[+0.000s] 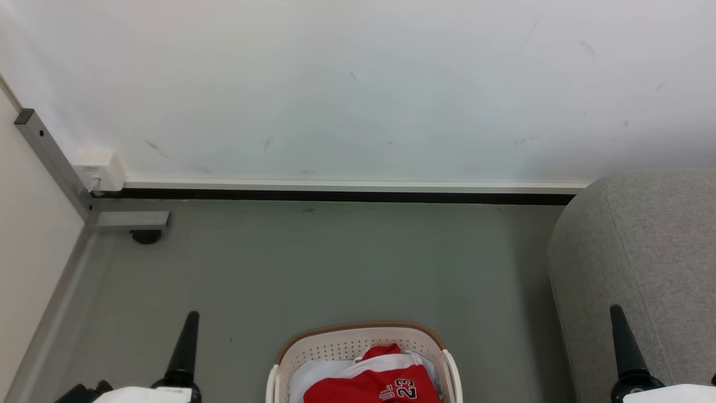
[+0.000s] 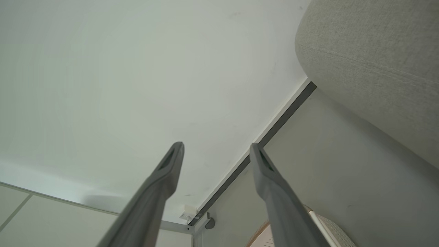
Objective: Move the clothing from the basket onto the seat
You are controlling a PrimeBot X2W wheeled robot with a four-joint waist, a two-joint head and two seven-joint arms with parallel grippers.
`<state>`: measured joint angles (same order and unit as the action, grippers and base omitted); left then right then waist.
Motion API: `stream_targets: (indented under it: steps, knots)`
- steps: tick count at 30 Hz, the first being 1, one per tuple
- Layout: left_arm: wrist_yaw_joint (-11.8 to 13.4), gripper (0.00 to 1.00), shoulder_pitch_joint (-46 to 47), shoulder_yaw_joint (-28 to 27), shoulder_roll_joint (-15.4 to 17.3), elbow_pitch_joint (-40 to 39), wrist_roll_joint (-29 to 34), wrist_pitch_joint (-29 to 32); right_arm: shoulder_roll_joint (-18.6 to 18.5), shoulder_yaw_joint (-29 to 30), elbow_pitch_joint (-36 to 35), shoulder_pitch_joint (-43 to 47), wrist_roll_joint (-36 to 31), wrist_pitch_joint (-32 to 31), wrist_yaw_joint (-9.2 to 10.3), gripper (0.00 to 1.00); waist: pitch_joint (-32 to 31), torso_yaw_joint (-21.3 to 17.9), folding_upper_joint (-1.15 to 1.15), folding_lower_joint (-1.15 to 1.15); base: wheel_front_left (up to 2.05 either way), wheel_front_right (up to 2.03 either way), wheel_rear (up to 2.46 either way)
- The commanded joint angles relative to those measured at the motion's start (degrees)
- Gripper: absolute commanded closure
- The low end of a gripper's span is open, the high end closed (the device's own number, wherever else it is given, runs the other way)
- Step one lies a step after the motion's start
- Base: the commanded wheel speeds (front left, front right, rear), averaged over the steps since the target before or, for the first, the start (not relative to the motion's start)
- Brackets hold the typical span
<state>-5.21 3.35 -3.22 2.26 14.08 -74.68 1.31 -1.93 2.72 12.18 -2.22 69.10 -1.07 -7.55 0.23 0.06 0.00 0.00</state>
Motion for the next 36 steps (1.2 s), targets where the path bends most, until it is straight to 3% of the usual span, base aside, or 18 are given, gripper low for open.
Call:
stream_targets:
  steps: [1,18,36]
  knots:
    - [0.32,0.0,0.4,0.18,0.41,-1.26,3.23,-0.99,-0.57,-0.51,-1.5,-0.39,-3.21,0.72,0.02,0.0,0.01,-0.01,0.0,0.0,0.0,0.0,0.0]
    - [1.37,0.0,-0.78,1.51,0.52,-2.85,20.79,-4.75,-0.73,-3.31,-2.07,0.57,-19.66,4.47,0.04,0.0,-0.02,0.1,0.0,0.0,0.0,0.0,0.0]
    - [2.04,0.0,-1.57,2.07,0.61,-3.68,35.43,-7.93,-0.87,-5.18,-2.93,1.66,-33.42,7.56,0.05,0.0,0.0,0.18,0.0,0.0,0.0,0.0,0.0]
